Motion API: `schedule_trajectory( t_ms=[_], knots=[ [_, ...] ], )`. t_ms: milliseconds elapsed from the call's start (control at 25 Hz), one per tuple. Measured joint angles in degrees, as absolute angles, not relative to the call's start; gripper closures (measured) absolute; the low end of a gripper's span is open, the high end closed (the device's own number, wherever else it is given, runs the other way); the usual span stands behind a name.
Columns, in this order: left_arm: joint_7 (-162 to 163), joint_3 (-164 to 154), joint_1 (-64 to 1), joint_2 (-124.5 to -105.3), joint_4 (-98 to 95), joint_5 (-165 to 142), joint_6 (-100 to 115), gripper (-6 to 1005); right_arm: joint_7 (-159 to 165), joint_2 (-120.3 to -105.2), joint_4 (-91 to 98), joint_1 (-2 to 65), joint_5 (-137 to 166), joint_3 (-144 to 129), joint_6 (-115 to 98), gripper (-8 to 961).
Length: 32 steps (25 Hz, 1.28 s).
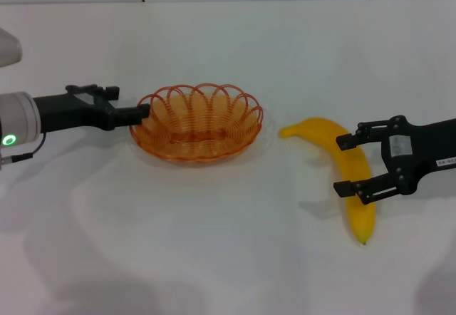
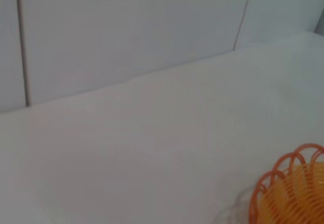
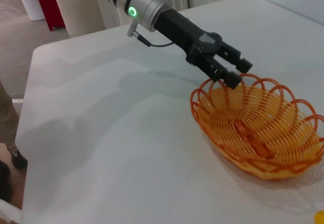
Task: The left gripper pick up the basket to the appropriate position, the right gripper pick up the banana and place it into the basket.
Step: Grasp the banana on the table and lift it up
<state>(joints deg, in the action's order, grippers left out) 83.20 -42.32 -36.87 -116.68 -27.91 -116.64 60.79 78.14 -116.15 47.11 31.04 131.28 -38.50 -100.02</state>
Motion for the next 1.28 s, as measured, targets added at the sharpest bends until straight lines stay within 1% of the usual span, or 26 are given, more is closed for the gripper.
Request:
schedule_trajectory(
  t_ms=[400, 760, 960, 1200, 1280],
  knots=[
    [72.9, -42.6, -34.4, -117.06, -28.2, -108.6, 62.5, 165, 78.1, -116.5, 47.2, 31.0, 130.0, -38.5, -100.6, 76],
    [57.2, -42.6, -30.5, -117.07, -27.7, -94.3, 72.5, 168, 78.0, -116.54, 47.6, 30.3, 124.5, -38.3, -99.2, 77],
    [54.2, -42.6, -29.1, -117.12, -27.1, -89.7, 76.6, 170, 78.1, -116.73, 47.6, 30.3, 123.7, -38.4, -96.3, 77],
    [49.2, -42.6, -28.9, -117.24, -24.2, -87.5, 78.6, 247, 79.5, -117.08, 47.5, 30.3, 122.0, -38.5, -92.6, 77],
    [48.8, -42.6, -29.0, -117.25, -23.8, -87.5, 78.6, 247, 80.1, -117.13, 47.6, 30.3, 122.0, -38.8, -91.6, 77]
  ],
)
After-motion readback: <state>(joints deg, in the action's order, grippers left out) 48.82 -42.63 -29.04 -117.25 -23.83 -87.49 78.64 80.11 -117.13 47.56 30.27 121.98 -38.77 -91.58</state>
